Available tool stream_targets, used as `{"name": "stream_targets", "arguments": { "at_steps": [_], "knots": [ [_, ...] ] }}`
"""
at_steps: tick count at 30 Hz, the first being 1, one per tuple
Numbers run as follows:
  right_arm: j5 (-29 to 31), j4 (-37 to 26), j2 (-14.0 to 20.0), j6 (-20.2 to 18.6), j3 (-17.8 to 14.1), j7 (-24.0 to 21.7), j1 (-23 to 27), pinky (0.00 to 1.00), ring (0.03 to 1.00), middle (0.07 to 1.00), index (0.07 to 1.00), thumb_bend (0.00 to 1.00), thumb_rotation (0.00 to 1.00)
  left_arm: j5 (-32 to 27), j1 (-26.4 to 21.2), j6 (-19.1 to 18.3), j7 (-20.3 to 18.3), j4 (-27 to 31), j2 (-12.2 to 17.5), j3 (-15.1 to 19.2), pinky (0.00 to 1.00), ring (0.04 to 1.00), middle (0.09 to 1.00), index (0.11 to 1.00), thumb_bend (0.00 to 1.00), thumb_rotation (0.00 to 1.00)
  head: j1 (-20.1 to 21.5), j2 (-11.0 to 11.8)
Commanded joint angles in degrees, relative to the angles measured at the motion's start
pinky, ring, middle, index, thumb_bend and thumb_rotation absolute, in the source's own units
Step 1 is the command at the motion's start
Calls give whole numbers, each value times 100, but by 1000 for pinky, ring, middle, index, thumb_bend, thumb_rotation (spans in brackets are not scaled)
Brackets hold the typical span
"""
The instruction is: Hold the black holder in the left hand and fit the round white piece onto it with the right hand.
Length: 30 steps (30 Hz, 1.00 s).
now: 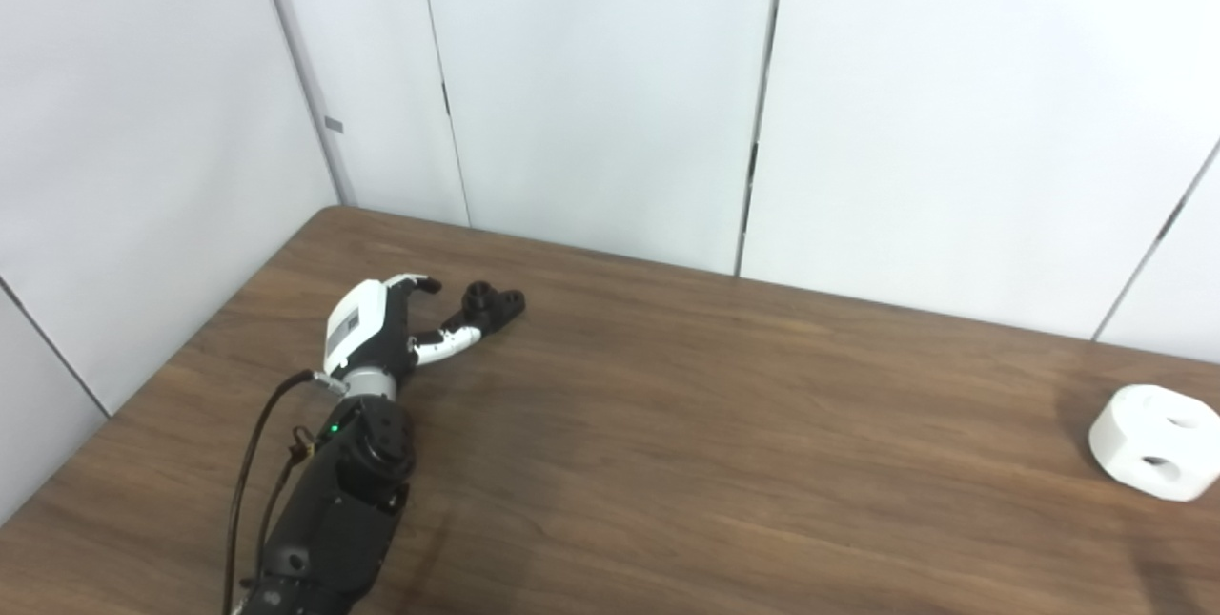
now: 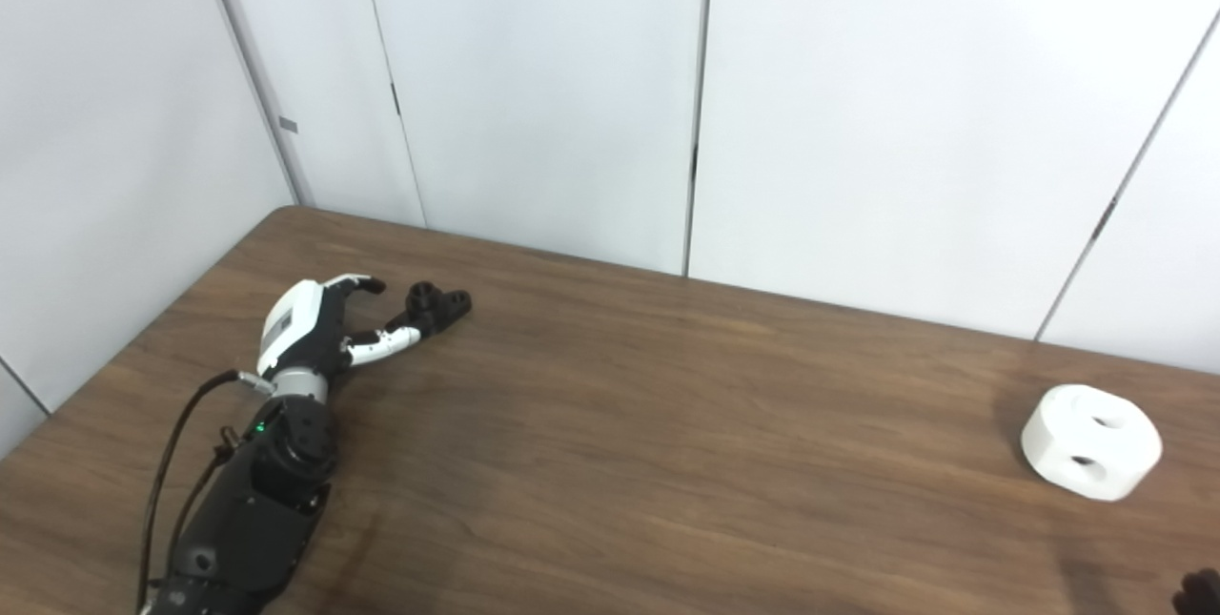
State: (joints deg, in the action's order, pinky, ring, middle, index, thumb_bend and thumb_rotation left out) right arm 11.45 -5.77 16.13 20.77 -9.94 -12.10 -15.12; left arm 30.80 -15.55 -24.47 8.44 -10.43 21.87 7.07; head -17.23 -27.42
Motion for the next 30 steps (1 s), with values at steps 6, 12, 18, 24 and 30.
{"name": "stream_targets", "arguments": {
  "at_steps": [6,12,18,24,30],
  "knots": [
    [40,253,-350,-88,238,68,-153,1000,1000,1000,1000,696,977,91,-328,109,183,-158,246,-170,907,948,903,752,864,387,24,-5],
    [5,261,-344,-76,239,75,-155,1000,1000,1000,1000,686,988,148,-393,74,223,-228,243,-301,928,958,903,709,841,354,34,-5],
    [-21,311,-352,-41,247,78,-139,1000,1000,999,1000,697,991,156,-452,-37,121,-281,291,-428,955,972,914,711,802,344,68,2],
    [-35,278,-378,-69,253,96,-148,1000,1000,998,1000,685,990,150,-491,-58,126,-367,312,-515,941,971,912,709,782,310,80,-4],
    [-94,255,-396,-113,260,136,-151,1000,1000,993,1000,698,993,173,-525,-87,96,-425,347,-601,935,968,906,712,783,311,90,4]
  ]
}}
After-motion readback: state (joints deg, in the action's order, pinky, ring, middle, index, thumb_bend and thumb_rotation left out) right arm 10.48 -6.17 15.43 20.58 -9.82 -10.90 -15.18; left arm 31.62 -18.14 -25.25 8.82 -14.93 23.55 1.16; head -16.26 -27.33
